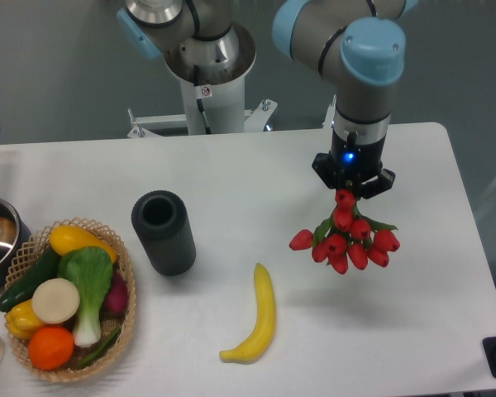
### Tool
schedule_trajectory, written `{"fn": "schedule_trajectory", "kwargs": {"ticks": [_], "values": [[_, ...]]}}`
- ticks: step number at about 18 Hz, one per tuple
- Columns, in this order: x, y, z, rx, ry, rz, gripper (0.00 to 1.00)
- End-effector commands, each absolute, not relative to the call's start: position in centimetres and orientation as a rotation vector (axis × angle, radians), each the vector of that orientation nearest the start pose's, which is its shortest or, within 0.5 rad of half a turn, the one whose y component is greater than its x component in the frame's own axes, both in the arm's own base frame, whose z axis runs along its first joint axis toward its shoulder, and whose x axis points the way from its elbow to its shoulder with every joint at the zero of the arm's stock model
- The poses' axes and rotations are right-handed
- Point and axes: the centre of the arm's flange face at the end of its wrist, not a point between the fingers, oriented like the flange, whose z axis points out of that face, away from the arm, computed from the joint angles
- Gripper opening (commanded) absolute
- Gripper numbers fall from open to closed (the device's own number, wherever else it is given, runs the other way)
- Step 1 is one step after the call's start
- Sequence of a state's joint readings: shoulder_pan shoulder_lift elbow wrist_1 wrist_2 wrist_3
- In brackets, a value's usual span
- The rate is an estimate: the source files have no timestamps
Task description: Place the flowers on the table
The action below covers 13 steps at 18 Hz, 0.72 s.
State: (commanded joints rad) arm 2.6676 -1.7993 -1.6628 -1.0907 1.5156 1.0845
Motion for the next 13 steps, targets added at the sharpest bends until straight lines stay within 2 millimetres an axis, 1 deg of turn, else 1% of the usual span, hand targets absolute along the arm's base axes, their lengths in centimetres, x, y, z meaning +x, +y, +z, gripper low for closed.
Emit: {"fn": "schedule_trajectory", "kwargs": {"ticks": [5,6,8,9,11,12,13], "values": [[-45.6,39.4,34.5,-3.036,-0.011,0.118,0.00],[-45.4,39.6,33.6,-3.044,-0.019,0.094,0.00],[-45.4,40.0,32.3,-3.050,-0.017,0.077,0.00],[-45.1,40.6,31.6,-3.055,-0.002,0.069,0.00],[-45.1,41.9,29.3,-3.065,0.026,0.050,0.06],[-45.3,42.2,28.3,-3.072,0.030,0.048,0.13],[-45.0,42.8,27.8,-3.078,0.051,0.050,0.20]]}}
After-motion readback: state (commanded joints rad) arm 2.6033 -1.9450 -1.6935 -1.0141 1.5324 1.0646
